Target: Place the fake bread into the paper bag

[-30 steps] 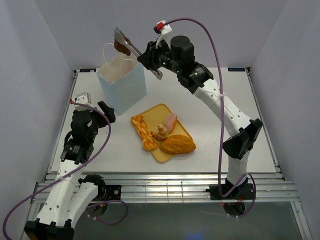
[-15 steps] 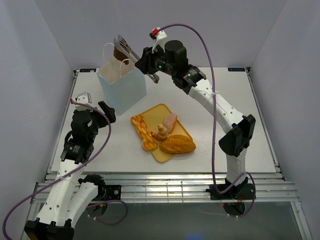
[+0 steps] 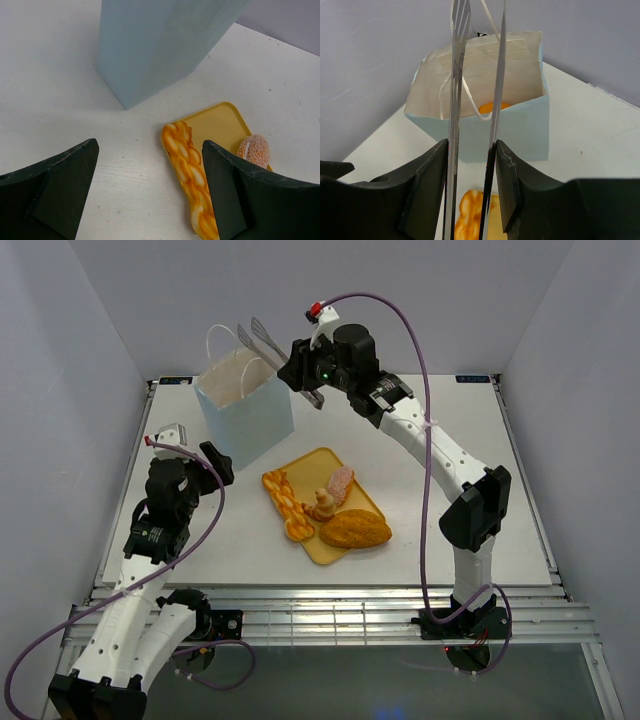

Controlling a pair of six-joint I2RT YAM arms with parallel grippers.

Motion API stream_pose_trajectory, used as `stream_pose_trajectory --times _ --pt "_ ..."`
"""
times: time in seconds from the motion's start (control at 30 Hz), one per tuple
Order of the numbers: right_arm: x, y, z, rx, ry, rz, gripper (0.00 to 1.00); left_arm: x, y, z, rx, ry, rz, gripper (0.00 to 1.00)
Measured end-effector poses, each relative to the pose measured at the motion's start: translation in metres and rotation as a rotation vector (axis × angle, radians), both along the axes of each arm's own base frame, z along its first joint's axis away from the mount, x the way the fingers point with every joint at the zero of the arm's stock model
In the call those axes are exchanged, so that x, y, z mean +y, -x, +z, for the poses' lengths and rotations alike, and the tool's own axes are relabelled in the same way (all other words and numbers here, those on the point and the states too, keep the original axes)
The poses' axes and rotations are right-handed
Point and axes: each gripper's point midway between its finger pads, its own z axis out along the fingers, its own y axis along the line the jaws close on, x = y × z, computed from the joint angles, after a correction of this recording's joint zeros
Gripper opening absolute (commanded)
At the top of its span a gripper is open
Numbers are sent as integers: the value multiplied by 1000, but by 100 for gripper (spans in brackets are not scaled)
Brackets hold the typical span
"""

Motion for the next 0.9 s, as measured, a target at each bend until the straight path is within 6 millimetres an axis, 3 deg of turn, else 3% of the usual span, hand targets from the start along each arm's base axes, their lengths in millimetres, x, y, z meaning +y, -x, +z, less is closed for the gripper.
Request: stream_pose_trajectory --times 0.27,0.43,0.7,0.8,0.9 --pt "-5 1 5 -2 -2 -6 47 1 0 0 1 -3 8 95" --pt "-16 12 27 -29 -22 -10 47 3 -1 0 0 -6 17 95" --pt "-67 54 79 -115 -45 -71 48 5 -1 -1 0 -13 27 95" --pt "-92 75 76 -121 -27 -97 48 5 -1 -1 3 -14 28 95" --pt "-118 96 57 -101 6 -134 48 5 -1 -2 5 -15 29 95"
